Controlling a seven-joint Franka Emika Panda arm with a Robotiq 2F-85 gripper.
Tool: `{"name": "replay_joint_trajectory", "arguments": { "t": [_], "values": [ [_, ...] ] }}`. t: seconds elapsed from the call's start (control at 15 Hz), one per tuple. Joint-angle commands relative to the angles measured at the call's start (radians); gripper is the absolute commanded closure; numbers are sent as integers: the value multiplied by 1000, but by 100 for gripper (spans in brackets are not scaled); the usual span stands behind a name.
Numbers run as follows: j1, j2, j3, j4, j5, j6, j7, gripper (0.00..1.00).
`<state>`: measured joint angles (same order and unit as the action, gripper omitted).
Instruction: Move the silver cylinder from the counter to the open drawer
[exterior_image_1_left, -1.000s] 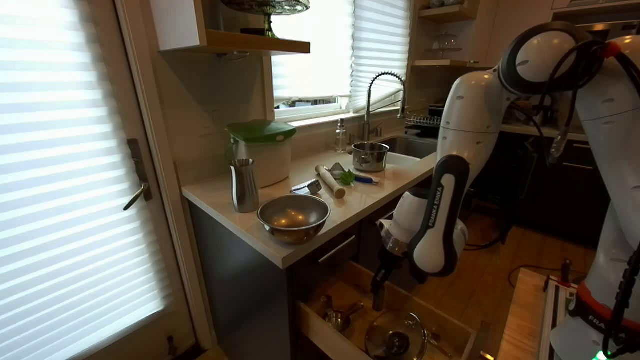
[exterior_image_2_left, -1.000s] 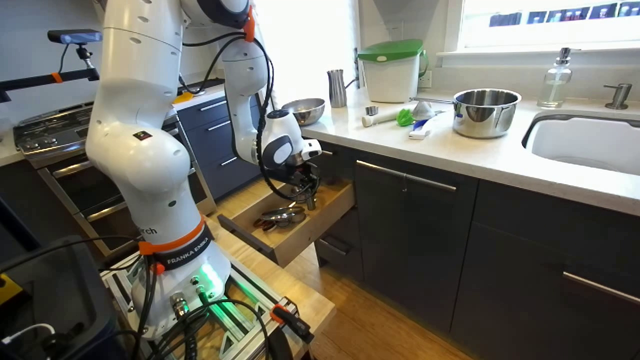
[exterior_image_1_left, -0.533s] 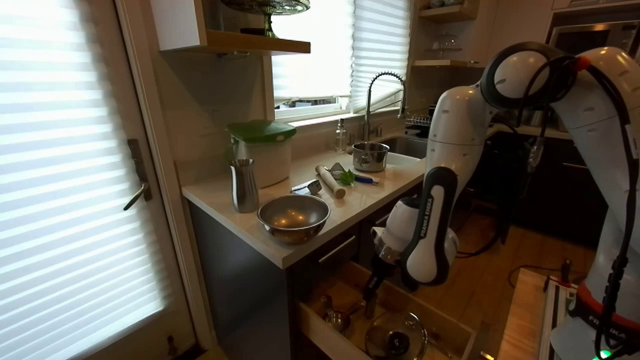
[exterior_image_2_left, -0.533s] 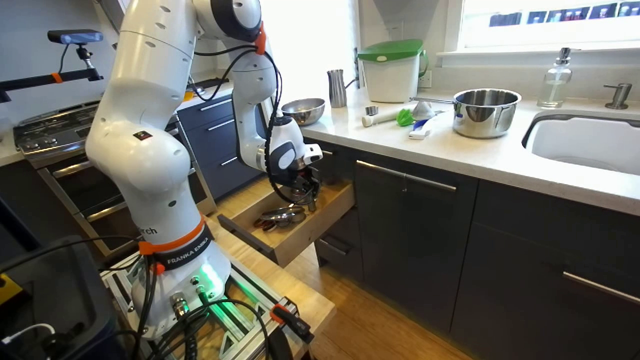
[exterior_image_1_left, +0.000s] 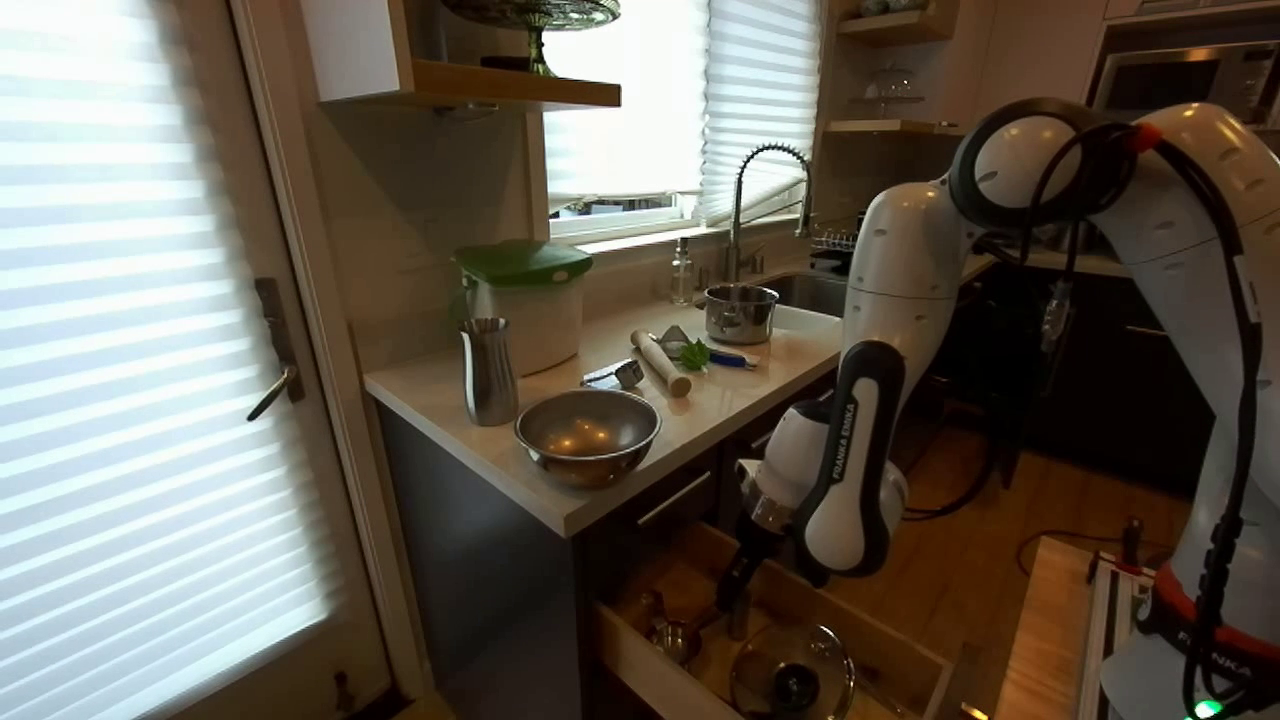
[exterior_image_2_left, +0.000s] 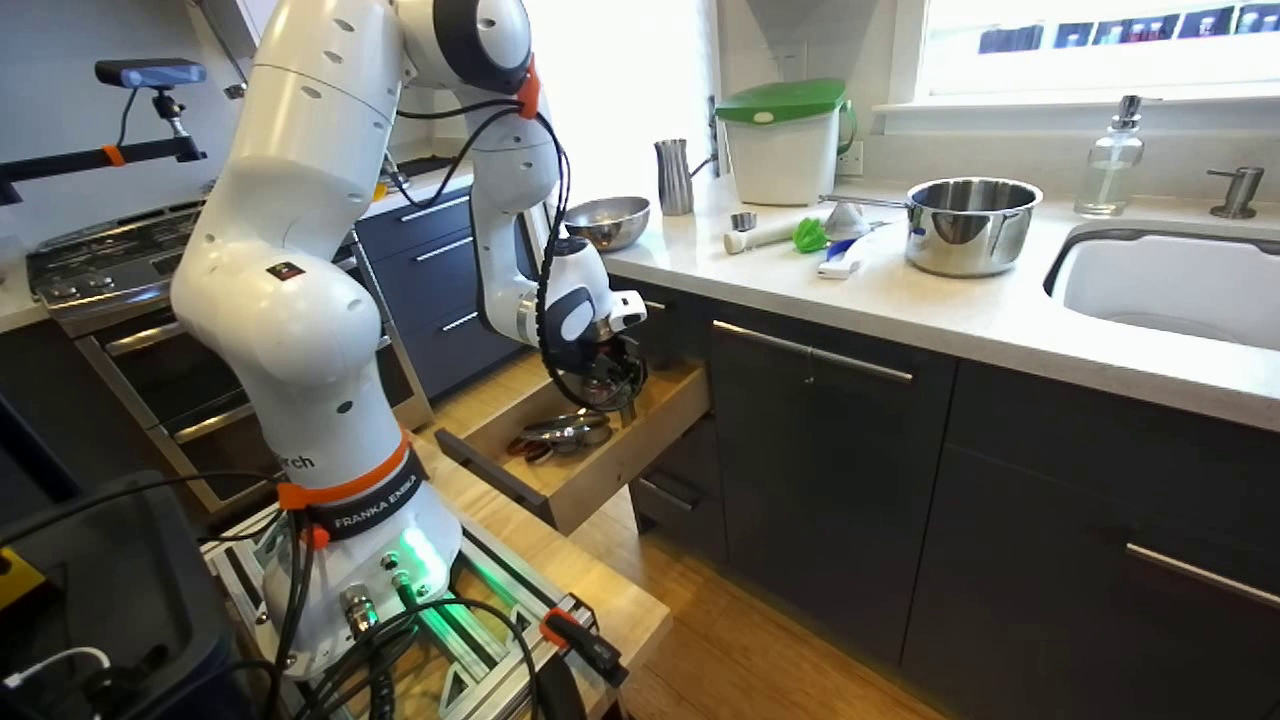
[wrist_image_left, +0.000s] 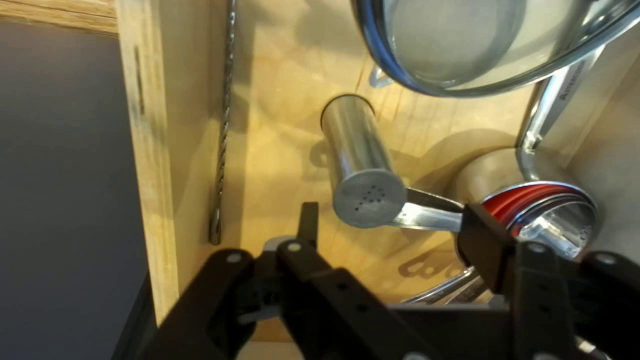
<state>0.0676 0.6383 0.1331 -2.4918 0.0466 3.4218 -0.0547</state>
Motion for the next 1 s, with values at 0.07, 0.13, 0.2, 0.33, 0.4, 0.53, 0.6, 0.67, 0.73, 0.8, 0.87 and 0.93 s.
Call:
{"name": "replay_joint_trajectory", "arguments": {
  "t": [0.07,0.13,0.2,0.33,0.4,0.53,0.6,0.67,0.73,0.8,0.87,0.93],
  "values": [
    [16,-105,-6,-90,-21,-32,26,0],
    [34,-163,-18,-140,-12,-54,24,0],
    [41,-217,-23,-189,-20,-96,12,0],
    [111,-326,-86,-293,-5,-153,-11,0],
    [135,-377,-114,-335,-12,-178,-22,0],
    [304,-383,-292,-266,18,-232,-55,0],
    [359,-417,-360,-294,6,-223,-83,0],
    [406,-438,-427,-290,-37,-239,-105,0],
    [427,-455,-456,-281,-40,-228,-152,0],
    [435,-472,-475,-270,-61,-218,-183,0],
    [394,-422,-418,-259,-23,-205,-136,0],
    [411,-437,-442,-254,-31,-205,-158,0]
  ]
}}
